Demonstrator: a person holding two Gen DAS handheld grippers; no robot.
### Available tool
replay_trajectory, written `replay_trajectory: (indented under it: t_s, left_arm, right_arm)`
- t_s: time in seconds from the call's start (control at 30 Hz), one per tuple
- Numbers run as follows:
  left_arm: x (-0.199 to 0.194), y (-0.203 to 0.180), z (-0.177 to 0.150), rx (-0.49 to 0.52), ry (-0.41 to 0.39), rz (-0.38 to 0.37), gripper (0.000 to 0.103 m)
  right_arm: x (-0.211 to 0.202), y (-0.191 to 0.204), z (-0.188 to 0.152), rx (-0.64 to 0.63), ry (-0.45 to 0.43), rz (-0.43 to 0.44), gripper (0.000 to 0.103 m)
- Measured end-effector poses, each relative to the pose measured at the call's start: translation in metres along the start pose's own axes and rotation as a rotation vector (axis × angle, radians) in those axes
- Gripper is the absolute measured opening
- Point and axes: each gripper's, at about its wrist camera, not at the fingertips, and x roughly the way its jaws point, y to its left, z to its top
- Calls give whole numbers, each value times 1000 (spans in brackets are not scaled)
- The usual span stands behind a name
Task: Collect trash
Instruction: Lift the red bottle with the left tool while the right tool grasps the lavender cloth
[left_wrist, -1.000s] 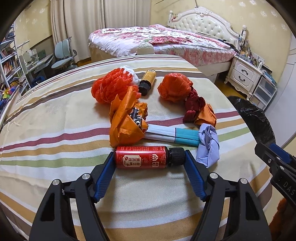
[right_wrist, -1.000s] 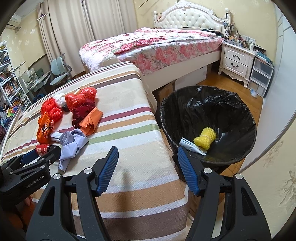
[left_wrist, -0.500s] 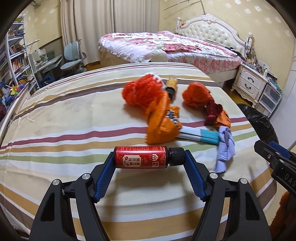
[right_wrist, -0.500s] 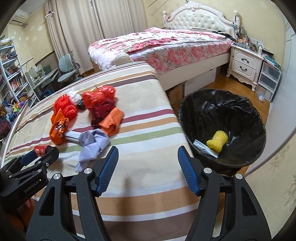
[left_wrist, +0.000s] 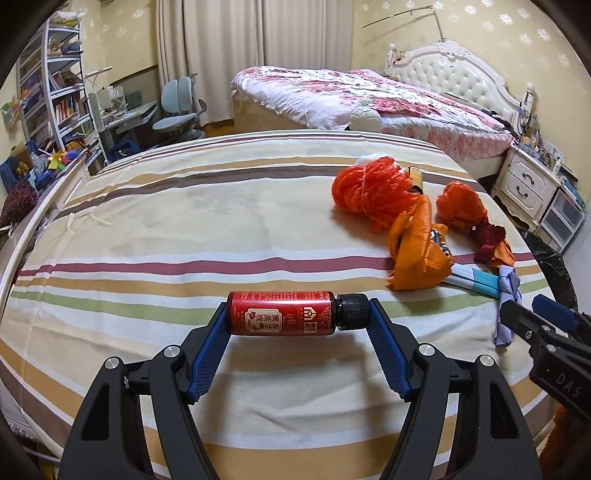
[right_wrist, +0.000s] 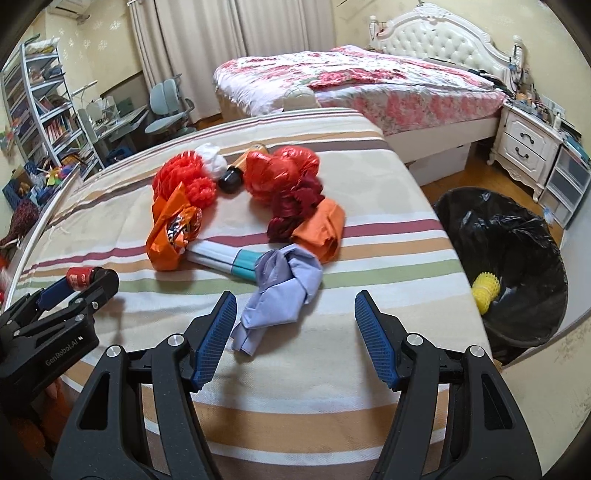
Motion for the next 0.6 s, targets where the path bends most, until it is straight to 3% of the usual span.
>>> replay_trajectory:
  t_s: [0.13,0.47,0.6]
  left_arm:
    - [-1,6,-4,-7,2,-10,71]
    - [2,9,-5,-17,6,-21,71]
    - [2,11,-5,-18,5,-21,71]
  right_arm:
    - [1,2,-3,-1,10,-9,63]
    - [-1,2,-5,-9,8,-3,31]
    - [-2,1,-6,-16,9,-1,30]
